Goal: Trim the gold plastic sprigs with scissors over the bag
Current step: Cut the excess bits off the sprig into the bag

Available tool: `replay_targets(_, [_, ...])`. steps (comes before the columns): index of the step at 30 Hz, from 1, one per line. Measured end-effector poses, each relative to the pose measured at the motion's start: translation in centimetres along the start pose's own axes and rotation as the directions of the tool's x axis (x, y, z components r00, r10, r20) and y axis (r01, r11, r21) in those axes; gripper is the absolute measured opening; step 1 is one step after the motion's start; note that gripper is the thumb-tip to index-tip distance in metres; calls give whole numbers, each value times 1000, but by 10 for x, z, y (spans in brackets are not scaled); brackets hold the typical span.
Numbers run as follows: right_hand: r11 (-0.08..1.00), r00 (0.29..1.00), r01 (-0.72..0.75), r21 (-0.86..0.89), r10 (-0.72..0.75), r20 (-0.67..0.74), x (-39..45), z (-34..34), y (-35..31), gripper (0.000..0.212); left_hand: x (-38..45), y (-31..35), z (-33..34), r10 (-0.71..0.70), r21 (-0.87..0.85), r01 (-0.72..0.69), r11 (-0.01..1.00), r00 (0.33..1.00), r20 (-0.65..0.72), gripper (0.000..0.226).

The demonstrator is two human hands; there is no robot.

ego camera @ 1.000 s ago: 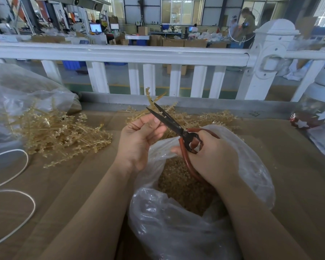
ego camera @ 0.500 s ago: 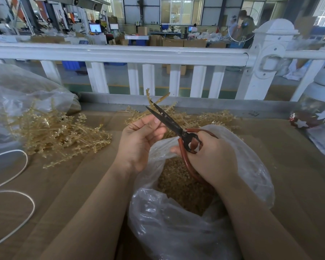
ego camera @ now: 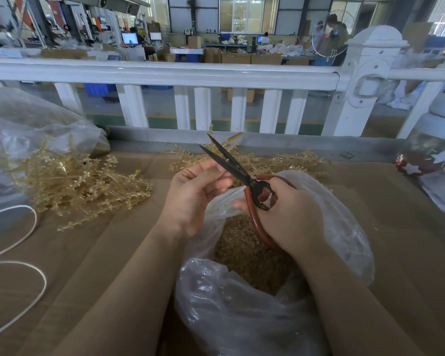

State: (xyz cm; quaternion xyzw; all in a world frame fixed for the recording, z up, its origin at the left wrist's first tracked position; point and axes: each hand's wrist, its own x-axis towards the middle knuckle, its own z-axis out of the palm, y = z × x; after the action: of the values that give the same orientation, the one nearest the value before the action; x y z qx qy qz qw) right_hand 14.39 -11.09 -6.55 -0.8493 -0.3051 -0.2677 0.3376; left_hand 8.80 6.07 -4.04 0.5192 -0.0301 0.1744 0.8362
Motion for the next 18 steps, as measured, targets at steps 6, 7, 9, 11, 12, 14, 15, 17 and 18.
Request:
replay_targets(6, [997, 1000, -18, -80, 17, -11, 0, -4, -2, 57, -1, 0, 1, 4, 22, -4, 1000, 1000, -19, 13])
replay_targets(7, [996, 1000, -23, -88, 22, -10, 1, -4, -2, 57, -1, 0, 1, 5, 22, -5, 1000, 1000, -20, 12])
replay_targets(9, [996, 1000, -28, -89, 27, -12, 0, -4, -3, 55, -1, 0, 2, 7, 22, -6, 1000, 1000, -17, 11])
replay_targets(11, [997, 1000, -22, -76, 21, -19, 0, -5, -3, 55, -1, 0, 2, 9, 18, -9, 1000, 1000, -16, 10])
replay_targets(12, [998, 1000, -18, -65, 16, -22, 0, -5, -4, 55, -1, 0, 2, 12, 18, -11, 1000, 1000, -16, 10])
replay_targets(14, [999, 1000, -12, -50, 11, -20, 0, -5, -3, 55, -1, 0, 1, 16, 21, -16, 1000, 1000, -16, 10])
replay_targets(15, [999, 1000, -12, -44, 11, -17, 0, -4, -3, 55, -1, 0, 1, 18, 20, -18, 1000, 1000, -16, 10])
replay_targets(17, [999, 1000, -21, -29, 21, -9, 1, -3, -1, 58, -1, 0, 0, 20, 15, -20, 1000, 1000, -14, 10])
replay_targets(18, [999, 1000, -30, -24, 30, -3, 1, -3, 0, 60, -1, 0, 0, 19, 12, -19, 1000, 1000, -15, 11])
